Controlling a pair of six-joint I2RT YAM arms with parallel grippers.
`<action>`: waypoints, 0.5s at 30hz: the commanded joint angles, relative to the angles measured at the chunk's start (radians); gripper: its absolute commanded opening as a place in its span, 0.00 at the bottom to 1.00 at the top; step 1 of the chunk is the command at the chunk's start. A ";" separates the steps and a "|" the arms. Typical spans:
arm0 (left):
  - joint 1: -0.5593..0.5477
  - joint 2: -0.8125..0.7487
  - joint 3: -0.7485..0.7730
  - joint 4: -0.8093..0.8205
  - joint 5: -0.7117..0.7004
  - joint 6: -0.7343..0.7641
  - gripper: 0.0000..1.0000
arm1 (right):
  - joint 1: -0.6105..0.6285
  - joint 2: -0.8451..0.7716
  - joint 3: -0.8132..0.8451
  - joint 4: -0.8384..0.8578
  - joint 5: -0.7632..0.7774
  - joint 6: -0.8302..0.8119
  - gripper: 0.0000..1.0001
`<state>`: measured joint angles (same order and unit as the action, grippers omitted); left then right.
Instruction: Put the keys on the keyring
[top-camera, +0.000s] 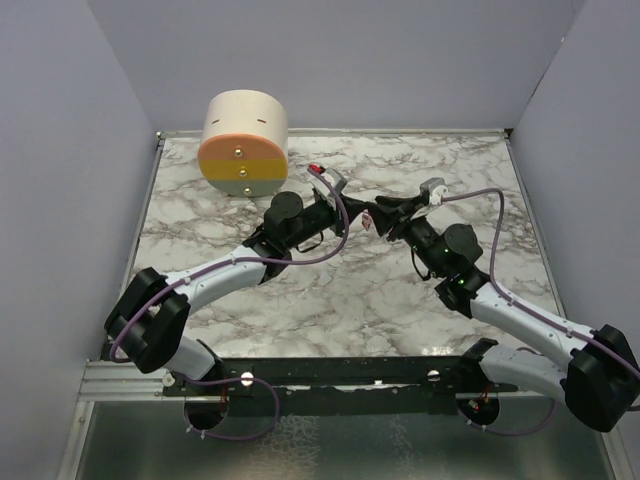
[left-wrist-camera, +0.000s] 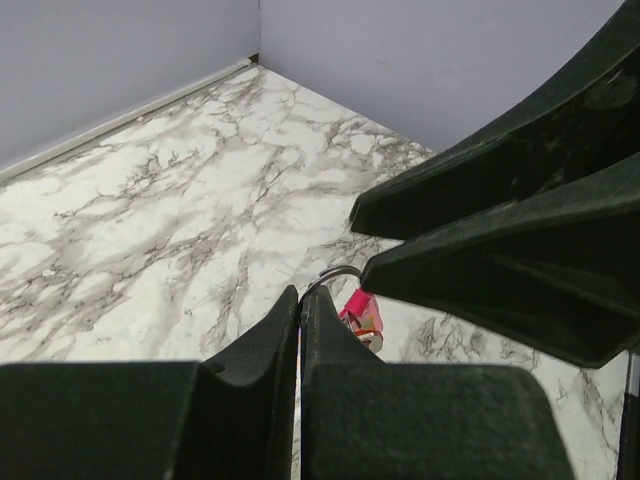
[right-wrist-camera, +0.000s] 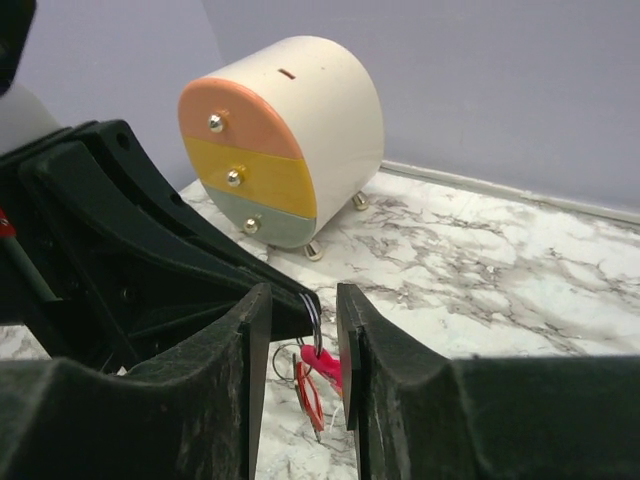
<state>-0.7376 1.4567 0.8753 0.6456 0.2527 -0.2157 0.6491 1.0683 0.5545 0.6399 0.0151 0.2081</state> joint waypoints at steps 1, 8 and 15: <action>-0.006 -0.044 0.024 -0.044 -0.019 0.045 0.00 | 0.007 -0.072 0.021 -0.051 0.083 -0.041 0.34; -0.007 -0.075 0.033 -0.130 -0.136 0.070 0.00 | 0.007 -0.136 0.026 -0.217 0.127 -0.095 0.50; -0.009 -0.059 0.127 -0.273 -0.200 0.077 0.00 | 0.006 -0.102 0.052 -0.314 0.065 -0.136 0.60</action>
<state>-0.7399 1.4139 0.9386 0.4412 0.1246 -0.1589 0.6491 0.9474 0.5694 0.4080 0.0994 0.1207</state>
